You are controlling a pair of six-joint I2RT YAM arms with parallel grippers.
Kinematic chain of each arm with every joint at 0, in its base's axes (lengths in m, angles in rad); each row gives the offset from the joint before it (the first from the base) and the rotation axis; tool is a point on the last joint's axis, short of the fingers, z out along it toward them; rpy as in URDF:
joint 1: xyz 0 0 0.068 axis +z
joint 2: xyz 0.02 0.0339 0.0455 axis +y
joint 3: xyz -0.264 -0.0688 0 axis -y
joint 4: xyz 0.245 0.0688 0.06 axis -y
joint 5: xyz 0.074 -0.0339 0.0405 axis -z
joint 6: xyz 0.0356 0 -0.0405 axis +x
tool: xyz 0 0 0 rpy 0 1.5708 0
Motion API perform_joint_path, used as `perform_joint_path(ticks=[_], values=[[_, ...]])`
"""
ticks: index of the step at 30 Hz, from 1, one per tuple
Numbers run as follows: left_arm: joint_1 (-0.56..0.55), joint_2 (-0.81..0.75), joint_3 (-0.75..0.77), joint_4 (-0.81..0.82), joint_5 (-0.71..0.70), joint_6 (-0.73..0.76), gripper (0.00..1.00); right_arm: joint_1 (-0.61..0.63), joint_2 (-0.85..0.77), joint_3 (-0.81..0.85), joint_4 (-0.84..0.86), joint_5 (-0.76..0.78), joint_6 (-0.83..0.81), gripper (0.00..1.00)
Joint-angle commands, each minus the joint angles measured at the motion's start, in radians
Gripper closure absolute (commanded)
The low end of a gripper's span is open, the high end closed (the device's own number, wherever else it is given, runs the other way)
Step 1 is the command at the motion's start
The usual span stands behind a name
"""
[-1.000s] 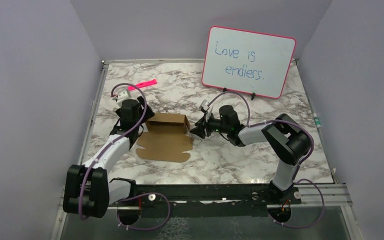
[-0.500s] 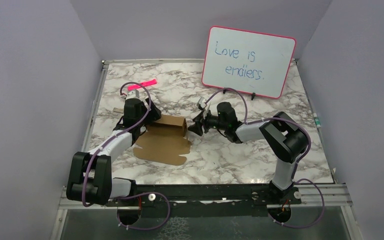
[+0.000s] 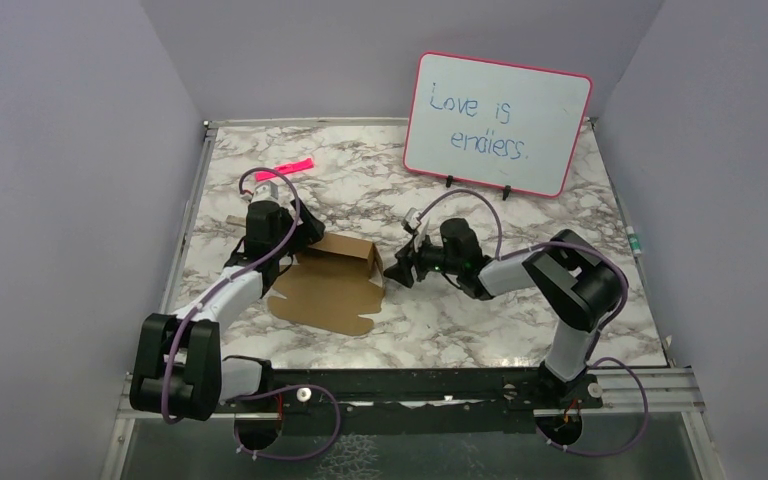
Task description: Fold the paper box
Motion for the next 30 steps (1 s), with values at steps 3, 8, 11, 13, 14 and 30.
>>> perform_joint_path(ticks=[3,8,11,13,14,30], values=[[0.002,-0.026,-0.015,0.003,-0.015,-0.010,0.18,0.019,-0.083,-0.083,0.085,0.016,0.062,0.37],[0.003,-0.025,-0.018,0.002,-0.010,-0.014,0.18,0.045,-0.066,-0.061,0.105,0.006,0.066,0.37],[0.003,-0.032,-0.022,0.001,-0.008,-0.015,0.18,0.064,-0.054,-0.046,0.120,0.013,0.073,0.37],[0.003,-0.035,-0.024,0.002,-0.004,-0.018,0.18,0.080,-0.045,-0.035,0.125,0.041,0.081,0.37],[0.003,-0.034,-0.025,0.001,-0.001,-0.020,0.18,0.086,-0.039,-0.031,0.129,0.055,0.082,0.37],[-0.017,-0.060,-0.053,0.001,0.043,-0.031,0.18,0.108,0.055,-0.009,0.286,0.266,0.063,0.35]])
